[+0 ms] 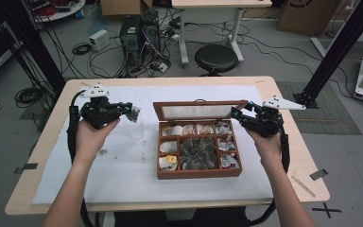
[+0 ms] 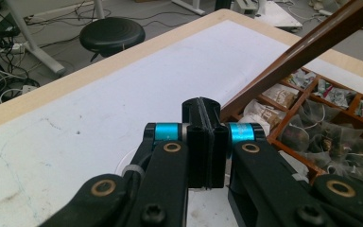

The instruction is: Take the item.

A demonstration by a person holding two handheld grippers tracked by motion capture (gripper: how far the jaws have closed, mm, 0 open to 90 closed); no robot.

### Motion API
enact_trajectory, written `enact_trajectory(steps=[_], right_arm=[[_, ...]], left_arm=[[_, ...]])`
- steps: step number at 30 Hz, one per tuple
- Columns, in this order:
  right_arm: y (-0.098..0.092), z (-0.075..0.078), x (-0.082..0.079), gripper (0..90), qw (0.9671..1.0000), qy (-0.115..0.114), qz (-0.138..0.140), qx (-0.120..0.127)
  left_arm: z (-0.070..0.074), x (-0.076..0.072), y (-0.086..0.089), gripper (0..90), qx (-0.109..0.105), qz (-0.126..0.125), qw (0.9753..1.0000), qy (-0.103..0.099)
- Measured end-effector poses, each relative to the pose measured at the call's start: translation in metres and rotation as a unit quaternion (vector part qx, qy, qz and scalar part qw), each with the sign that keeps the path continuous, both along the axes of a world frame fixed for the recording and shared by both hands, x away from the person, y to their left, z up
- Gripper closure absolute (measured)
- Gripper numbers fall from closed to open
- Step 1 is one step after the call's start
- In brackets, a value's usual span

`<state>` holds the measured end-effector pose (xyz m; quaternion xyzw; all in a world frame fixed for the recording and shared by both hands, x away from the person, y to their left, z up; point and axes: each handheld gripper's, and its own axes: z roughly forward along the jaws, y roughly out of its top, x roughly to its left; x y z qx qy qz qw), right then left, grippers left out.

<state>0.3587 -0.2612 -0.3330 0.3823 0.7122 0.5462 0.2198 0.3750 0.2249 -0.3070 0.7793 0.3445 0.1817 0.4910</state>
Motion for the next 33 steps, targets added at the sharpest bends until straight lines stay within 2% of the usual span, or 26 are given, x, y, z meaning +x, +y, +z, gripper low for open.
enact_trajectory(steps=[18, 33], right_arm=[[0.0, 0.0, 0.0, 47.0, 1.0, 0.0, 0.002, 0.001], [-0.001, -0.001, 0.001, 46.9, 1.0, 0.0, 0.002, 0.002]], left_arm=[[-0.011, 0.015, -0.003, 89.3, 0.038, 0.032, 0.9988, 0.0], [-0.029, 0.02, -0.002, 89.2, 0.038, 0.044, 0.9982, 0.013]])
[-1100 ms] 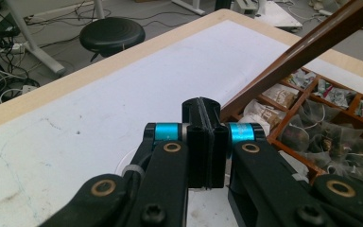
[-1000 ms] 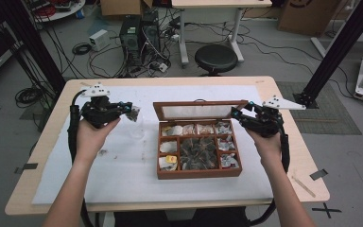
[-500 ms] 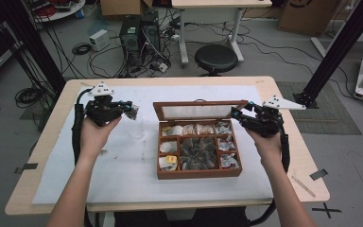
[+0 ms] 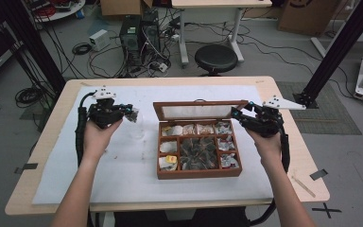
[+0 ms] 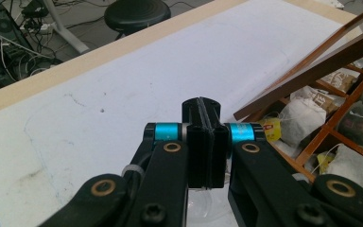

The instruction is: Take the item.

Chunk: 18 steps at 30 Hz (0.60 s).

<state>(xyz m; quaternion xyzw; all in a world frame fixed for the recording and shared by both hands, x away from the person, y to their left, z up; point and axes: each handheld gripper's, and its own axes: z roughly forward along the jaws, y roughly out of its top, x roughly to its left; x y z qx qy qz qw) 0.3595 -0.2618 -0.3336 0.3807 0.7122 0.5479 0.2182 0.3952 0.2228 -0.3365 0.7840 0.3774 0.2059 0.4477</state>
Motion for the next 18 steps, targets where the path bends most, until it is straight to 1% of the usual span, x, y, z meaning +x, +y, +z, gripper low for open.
enact_trajectory(steps=[3, 5, 11, 18], right_arm=[[0.0, 0.0, 0.0, 46.9, 1.0, 0.0, 0.0, 0.0], [0.0, 0.0, 0.0, 46.9, 1.0, 0.0, 0.0, 0.0], [0.0, 0.0, 0.0, 46.9, 1.0, 0.0, 0.0, -0.001], [0.0, 0.0, 0.0, 46.9, 1.0, 0.0, 0.0, -0.001]], left_arm=[[-0.003, 0.001, -0.001, 89.3, 0.004, 0.0, 1.0, 0.004], [-0.005, 0.001, -0.001, 89.2, 0.0, -0.001, 1.0, 0.004], [-0.009, 0.001, -0.002, 89.2, 0.004, 0.001, 1.0, 0.007], [-0.012, 0.002, -0.001, 89.2, 0.004, 0.003, 0.9999, 0.011]])
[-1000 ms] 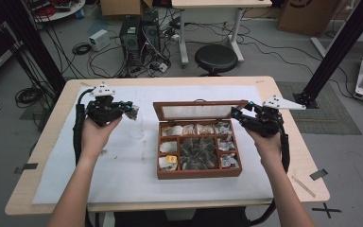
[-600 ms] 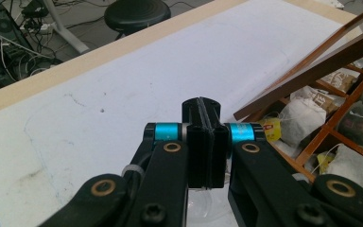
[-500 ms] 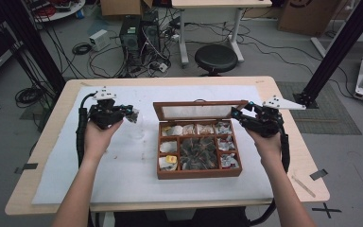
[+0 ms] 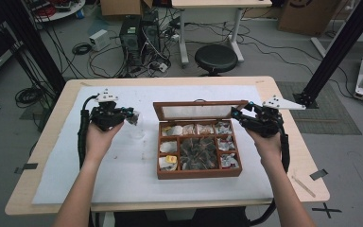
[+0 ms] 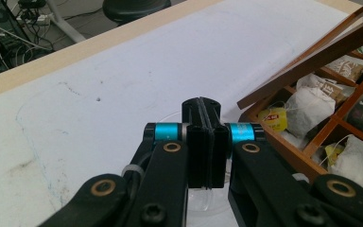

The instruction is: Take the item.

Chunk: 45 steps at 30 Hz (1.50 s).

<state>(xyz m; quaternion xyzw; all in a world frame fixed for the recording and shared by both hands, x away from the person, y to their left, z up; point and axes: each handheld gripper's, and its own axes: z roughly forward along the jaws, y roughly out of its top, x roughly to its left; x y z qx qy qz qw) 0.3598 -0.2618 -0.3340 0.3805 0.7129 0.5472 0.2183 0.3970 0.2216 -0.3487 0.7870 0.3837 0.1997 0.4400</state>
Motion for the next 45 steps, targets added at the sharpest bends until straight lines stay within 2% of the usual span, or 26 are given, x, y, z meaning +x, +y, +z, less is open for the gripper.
enact_trajectory(steps=[3, 10, 15, 17, 25, 29, 40, 43, 45], right_arm=[[0.0, 0.0, 0.0, 46.9, 1.0, 0.0, 0.0, 0.0], [0.0, 0.0, 0.0, 46.8, 1.0, 0.0, 0.0, 0.0], [0.0, 0.0, 0.0, 46.8, 1.0, 0.0, 0.0, 0.0], [0.0, 0.0, 0.0, 46.8, 1.0, 0.0, 0.0, 0.0], [0.0, 0.0, 0.0, 46.8, 1.0, 0.0, -0.001, -0.001], [0.0, 0.0, 0.0, 46.8, 1.0, 0.001, 0.0, -0.001], [0.0, 0.0, 0.0, 46.7, 1.0, 0.002, -0.001, 0.0], [0.0, -0.001, 0.001, 46.7, 1.0, 0.002, -0.001, 0.001], [0.0, -0.001, 0.001, 46.6, 1.0, 0.004, -0.002, 0.001]], left_arm=[[0.0, 0.0, 0.0, 88.5, 0.0, 0.0, 1.0, 0.001], [-0.001, -0.001, 0.005, 63.5, -0.017, 0.018, 0.9997, 0.0], [0.002, -0.006, 0.007, 47.0, -0.024, 0.019, 0.9995, -0.012], [0.004, -0.009, 0.008, 43.2, -0.028, 0.017, 0.9992, -0.02], [0.01, -0.027, 0.007, 36.7, -0.044, -0.001, 0.9982, -0.041], [0.012, -0.04, 0.005, 35.8, -0.056, -0.012, 0.9968, -0.056], [0.003, -0.072, 0.004, 32.5, -0.087, -0.033, 0.9923, -0.082], [-0.001, -0.078, 0.005, 32.0, -0.091, -0.034, 0.9916, -0.086], [-0.003, -0.081, 0.006, 31.5, -0.086, -0.032, 0.9919, -0.088]])
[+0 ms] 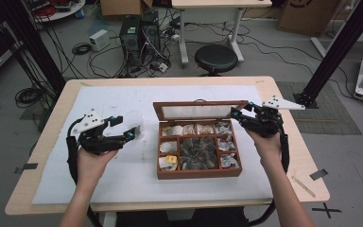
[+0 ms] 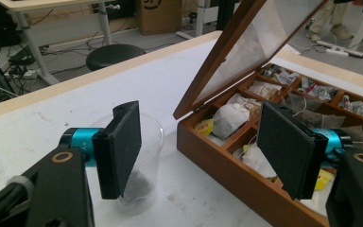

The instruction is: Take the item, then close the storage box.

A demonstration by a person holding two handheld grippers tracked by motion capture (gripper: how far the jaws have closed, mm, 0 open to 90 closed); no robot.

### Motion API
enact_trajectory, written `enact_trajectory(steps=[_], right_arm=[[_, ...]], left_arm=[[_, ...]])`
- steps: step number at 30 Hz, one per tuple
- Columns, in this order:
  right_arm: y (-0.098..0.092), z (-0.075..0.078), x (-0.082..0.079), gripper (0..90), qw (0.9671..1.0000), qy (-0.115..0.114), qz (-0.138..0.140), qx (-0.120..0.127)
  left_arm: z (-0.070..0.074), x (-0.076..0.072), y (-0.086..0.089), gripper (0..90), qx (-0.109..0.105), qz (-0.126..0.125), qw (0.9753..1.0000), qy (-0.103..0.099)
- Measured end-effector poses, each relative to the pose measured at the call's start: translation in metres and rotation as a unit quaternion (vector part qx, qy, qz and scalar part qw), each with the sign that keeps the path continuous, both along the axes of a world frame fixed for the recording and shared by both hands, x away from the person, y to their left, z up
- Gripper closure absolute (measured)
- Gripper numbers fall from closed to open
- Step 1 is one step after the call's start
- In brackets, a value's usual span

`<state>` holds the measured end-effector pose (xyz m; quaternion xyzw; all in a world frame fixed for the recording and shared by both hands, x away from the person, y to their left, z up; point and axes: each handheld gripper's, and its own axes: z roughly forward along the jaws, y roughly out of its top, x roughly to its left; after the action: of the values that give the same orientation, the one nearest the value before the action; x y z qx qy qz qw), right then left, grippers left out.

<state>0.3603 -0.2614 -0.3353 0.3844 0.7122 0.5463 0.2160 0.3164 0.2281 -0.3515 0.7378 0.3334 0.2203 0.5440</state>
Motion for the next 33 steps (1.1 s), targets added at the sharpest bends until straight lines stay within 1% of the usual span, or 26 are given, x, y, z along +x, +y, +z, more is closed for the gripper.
enact_trajectory(steps=[2, 8, 11, 16, 21, 33], right_arm=[[0.0001, -0.0003, 0.0002, 46.6, 1.0, 0.0, 0.0, -0.001], [0.0003, -0.0003, -0.0001, 46.5, 1.0, 0.001, -0.001, -0.001], [0.0004, -0.0003, -0.0001, 46.5, 1.0, 0.001, -0.001, -0.001], [0.0005, -0.0004, 0.0002, 46.5, 1.0, 0.0, -0.001, 0.0], [0.0004, -0.0005, 0.0006, 46.4, 1.0, 0.0, 0.0, 0.0], [0.0002, -0.0008, -0.0012, 46.2, 1.0, 0.002, 0.0, -0.004]], left_arm=[[-0.0004, -0.0009, 0.0021, 30.7, 0.001, 0.003, 1.0, 0.002], [0.0021, -0.0068, 0.0079, 29.6, -0.007, 0.008, 0.9999, -0.013], [0.0029, -0.0085, 0.0085, 29.3, -0.009, 0.007, 0.9998, -0.016], [0.0023, -0.0088, 0.0077, 29.3, -0.009, 0.005, 0.9998, -0.015], [0.0034, -0.009, 0.0078, 28.8, -0.013, 0.005, 0.9997, -0.019], [0.0001, -0.0088, 0.0104, 28.8, -0.013, 0.005, 0.9998, -0.016]])
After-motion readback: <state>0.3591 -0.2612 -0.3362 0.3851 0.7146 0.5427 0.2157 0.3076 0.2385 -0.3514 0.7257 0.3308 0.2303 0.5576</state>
